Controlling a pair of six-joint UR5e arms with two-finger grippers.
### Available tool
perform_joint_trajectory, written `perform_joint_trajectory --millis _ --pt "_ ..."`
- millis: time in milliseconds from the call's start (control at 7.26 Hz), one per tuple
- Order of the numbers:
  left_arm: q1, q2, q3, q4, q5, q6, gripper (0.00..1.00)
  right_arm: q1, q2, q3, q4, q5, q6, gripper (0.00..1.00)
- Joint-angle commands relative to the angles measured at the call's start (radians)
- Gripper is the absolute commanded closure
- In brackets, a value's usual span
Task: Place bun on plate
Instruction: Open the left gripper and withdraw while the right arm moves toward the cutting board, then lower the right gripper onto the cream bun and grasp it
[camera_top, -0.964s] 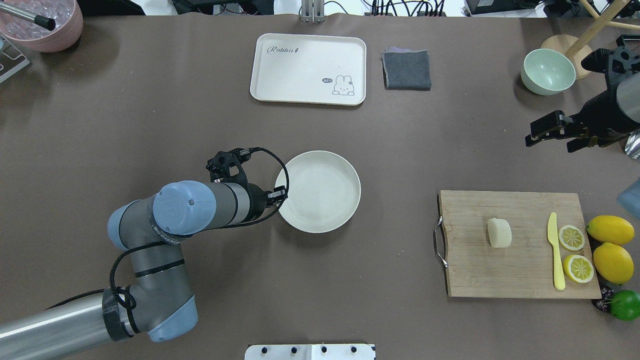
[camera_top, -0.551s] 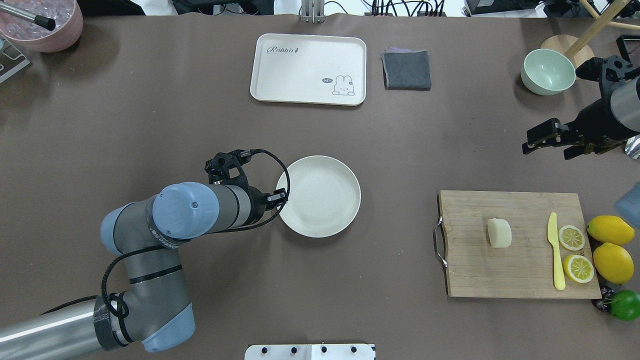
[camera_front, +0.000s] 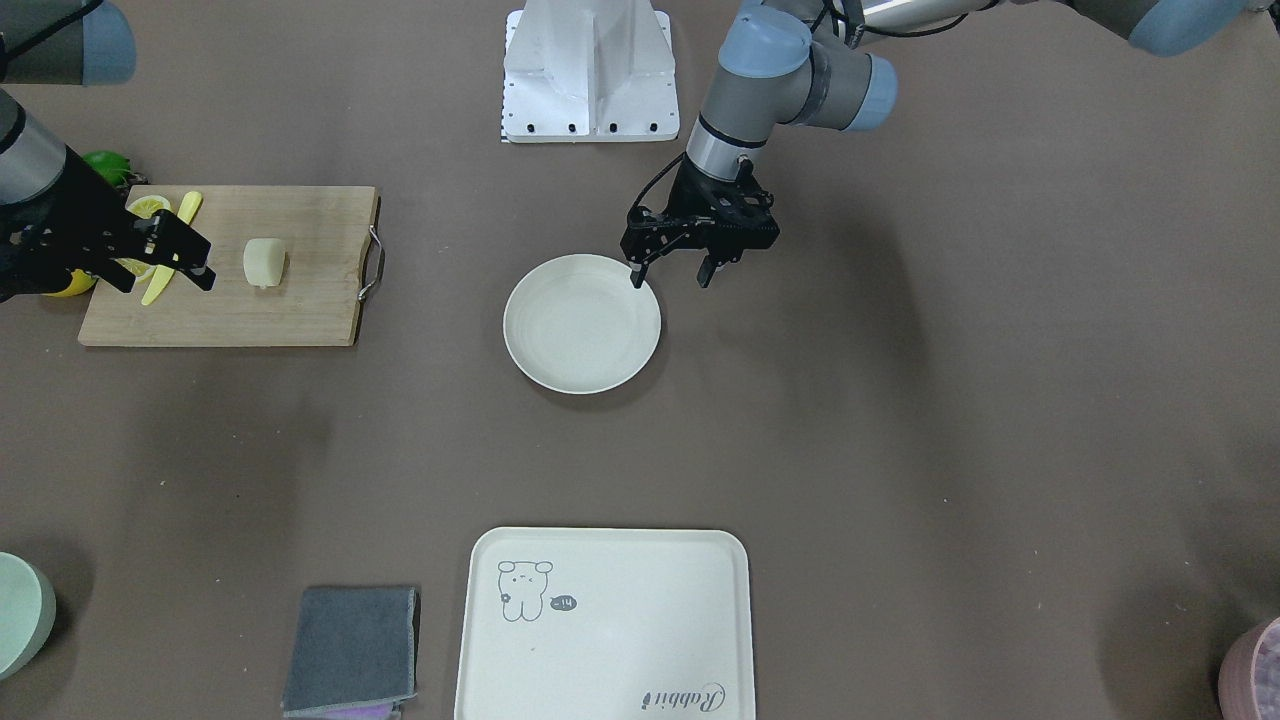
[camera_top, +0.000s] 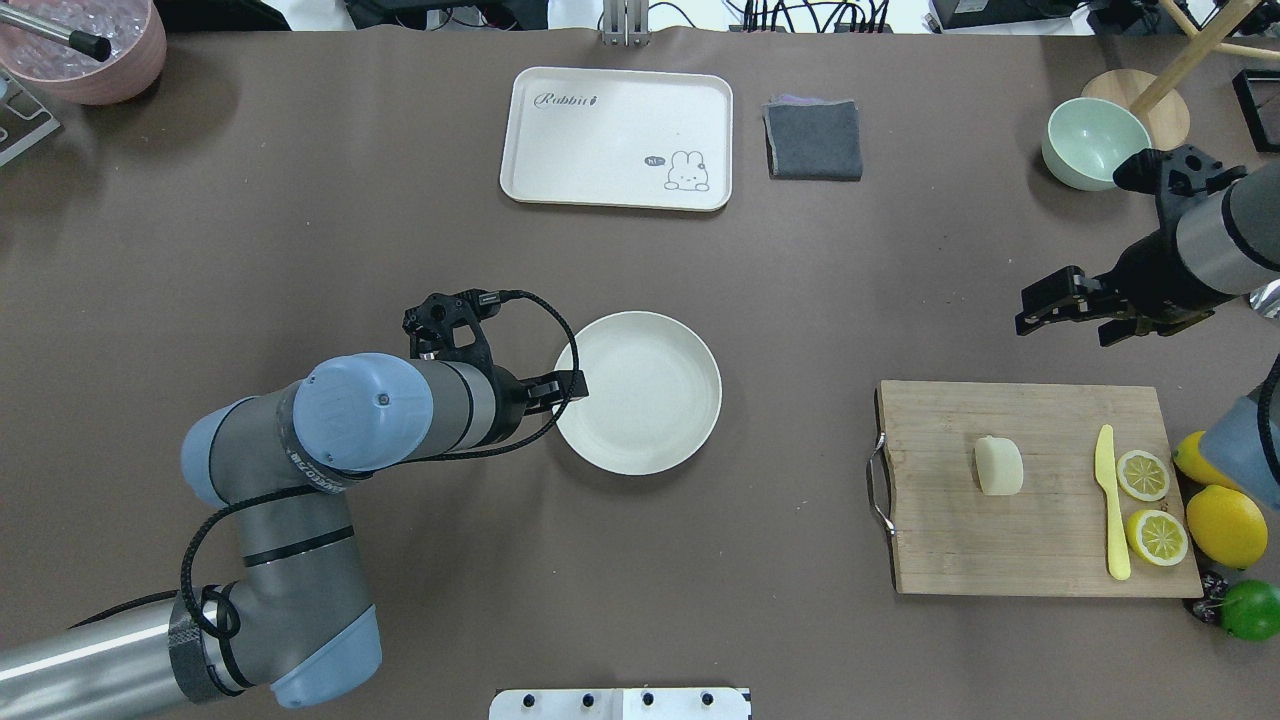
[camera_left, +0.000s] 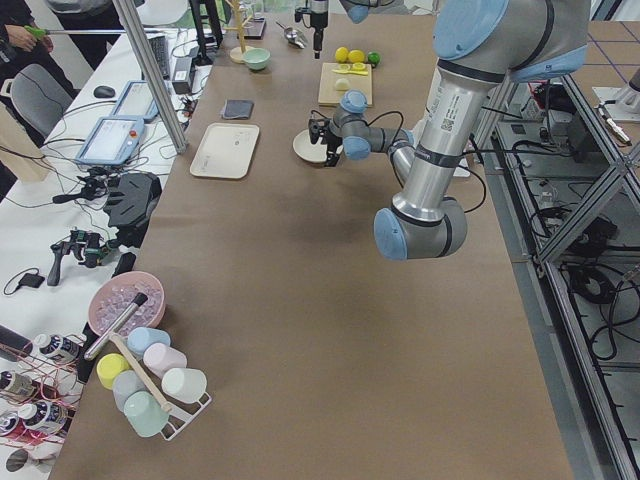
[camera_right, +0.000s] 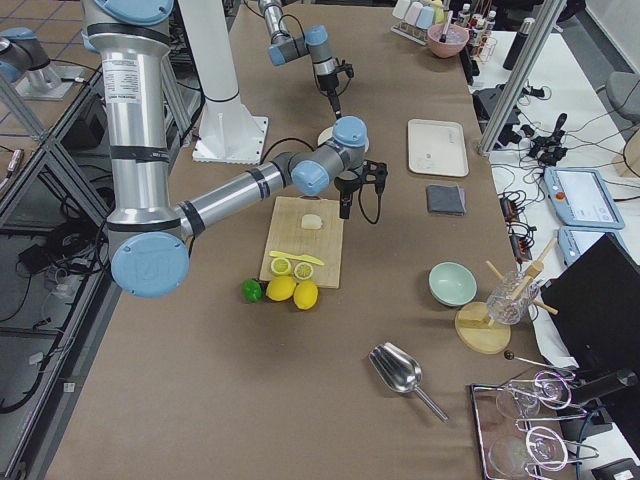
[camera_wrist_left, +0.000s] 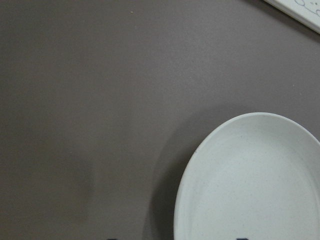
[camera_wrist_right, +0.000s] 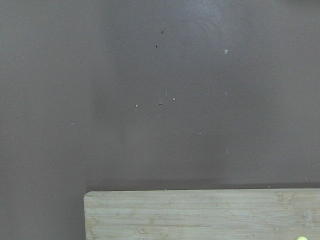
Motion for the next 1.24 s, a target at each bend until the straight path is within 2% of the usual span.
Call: perform_joint_trajectory --millis 0,275,413,551,688,964,1101 --pt "-0.034 0.011 -0.002 0.0 0.028 0.035 0.02 -0.106 -0.041 -0.003 0.079 -0.095 0.059 0.0" --pt "-0.074 0.013 0.005 0.001 0.036 0.06 0.02 -0.158 -0.092 -0.008 0.154 -0.106 0.064 0.0" --pt "-0.106 0.013 -0.002 0.0 0.029 0.137 0.02 -0.184 -0.095 -0.008 0.161 -0.109 0.094 0.0" --pt "-0.123 0.014 -0.002 0.0 0.028 0.202 0.02 -0.23 -0.095 -0.008 0.161 -0.156 0.135 0.0" --pt "-0.135 0.014 -0.002 0.0 0.028 0.202 0.02 -0.27 -0.105 -0.012 0.162 -0.192 0.137 0.0" --pt "-0.151 0.017 -0.002 0.001 0.028 0.201 0.02 -0.287 -0.11 -0.021 0.162 -0.201 0.137 0.01" --pt "-0.151 0.016 -0.002 0.001 0.028 0.201 0.02 -0.289 -0.113 -0.024 0.164 -0.201 0.14 0.17"
